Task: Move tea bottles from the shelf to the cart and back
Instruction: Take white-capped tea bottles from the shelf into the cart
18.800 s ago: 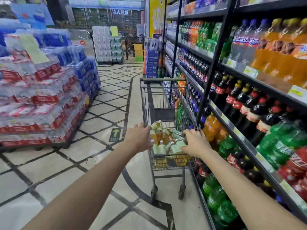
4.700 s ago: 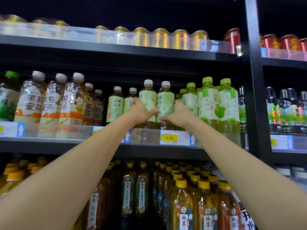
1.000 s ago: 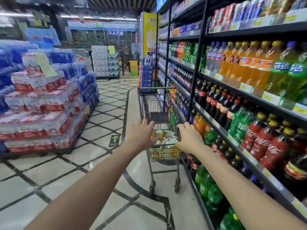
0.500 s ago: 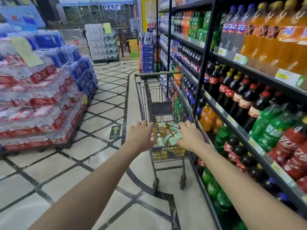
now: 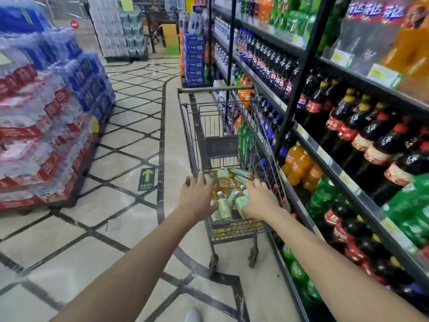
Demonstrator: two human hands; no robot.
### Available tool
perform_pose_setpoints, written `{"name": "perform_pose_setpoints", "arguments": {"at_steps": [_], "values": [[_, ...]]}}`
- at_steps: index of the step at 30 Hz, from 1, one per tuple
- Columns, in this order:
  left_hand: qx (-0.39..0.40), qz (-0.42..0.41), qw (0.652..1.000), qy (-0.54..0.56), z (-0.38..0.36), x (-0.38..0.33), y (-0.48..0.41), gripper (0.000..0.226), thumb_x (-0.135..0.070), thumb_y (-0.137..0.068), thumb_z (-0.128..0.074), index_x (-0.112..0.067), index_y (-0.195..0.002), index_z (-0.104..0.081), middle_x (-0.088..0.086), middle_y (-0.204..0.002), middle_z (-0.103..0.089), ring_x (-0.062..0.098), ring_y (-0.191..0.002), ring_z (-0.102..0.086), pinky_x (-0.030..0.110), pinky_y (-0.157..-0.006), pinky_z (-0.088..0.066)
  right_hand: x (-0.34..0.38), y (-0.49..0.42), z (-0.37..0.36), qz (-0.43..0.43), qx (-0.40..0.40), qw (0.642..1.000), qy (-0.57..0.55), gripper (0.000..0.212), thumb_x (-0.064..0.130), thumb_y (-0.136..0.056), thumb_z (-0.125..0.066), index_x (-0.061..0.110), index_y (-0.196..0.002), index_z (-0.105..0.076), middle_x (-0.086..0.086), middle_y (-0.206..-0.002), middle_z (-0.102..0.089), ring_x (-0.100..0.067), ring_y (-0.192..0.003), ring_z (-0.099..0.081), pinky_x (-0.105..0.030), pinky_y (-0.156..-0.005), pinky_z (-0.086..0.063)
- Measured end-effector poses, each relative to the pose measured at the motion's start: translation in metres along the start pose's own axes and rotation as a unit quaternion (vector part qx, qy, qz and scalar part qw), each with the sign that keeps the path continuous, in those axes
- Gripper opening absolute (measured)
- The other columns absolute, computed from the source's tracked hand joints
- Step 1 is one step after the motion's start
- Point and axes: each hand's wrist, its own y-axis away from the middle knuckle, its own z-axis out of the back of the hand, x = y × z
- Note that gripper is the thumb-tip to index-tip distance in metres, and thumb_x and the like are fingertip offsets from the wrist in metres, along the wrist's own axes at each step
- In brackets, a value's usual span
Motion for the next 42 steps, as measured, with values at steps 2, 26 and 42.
{"name": "perform_pose_setpoints", "arguments": {"at_steps": [2, 26, 42], "values": [[0.013, -0.006, 1.000, -0.001, -0.004, 0.012, -0.021, 0.068, -0.054, -0.089, -0.056, -0.019, -0.143, -0.035, 0.012, -0.135, -0.041, 0.036, -0.126, -0.046, 0.050, -0.098, -0.042, 0.010, -0.025, 0.000, -0.005, 0.012, 1.000, 0.000, 0.069, 0.026, -0.089, -0.063, 0.013, -0.148, -0.028, -0.014, -0.153, -0.027, -0.036, -0.141, -0.027, -0.046, -0.107, -0.041], [0.236, 0.071, 0.957, 0.156, -0.154, 0.000, -0.202, 0.076, -0.045, -0.094, -0.058, -0.015, -0.153, -0.021, 0.014, -0.154, -0.028, 0.037, -0.138, -0.037, 0.045, -0.105, -0.043, -0.035, -0.226, -0.103, -0.064, 0.143, 0.985, -0.077, 0.080, 0.028, -0.090, -0.069, 0.017, -0.153, -0.023, -0.008, -0.157, -0.025, -0.029, -0.143, -0.030, -0.042, -0.105, -0.044], [0.219, 0.418, 0.803, 0.364, -0.280, -0.014, -0.245, 0.100, -0.032, -0.086, -0.073, -0.001, -0.154, -0.007, 0.019, -0.148, -0.024, 0.041, -0.137, -0.034, 0.047, -0.113, -0.037, -0.063, -0.312, -0.228, -0.093, 0.227, 0.949, -0.198, 0.083, 0.031, -0.085, -0.073, 0.022, -0.152, -0.025, -0.005, -0.140, -0.037, -0.029, -0.126, -0.046, -0.040, -0.088, -0.050]]}}
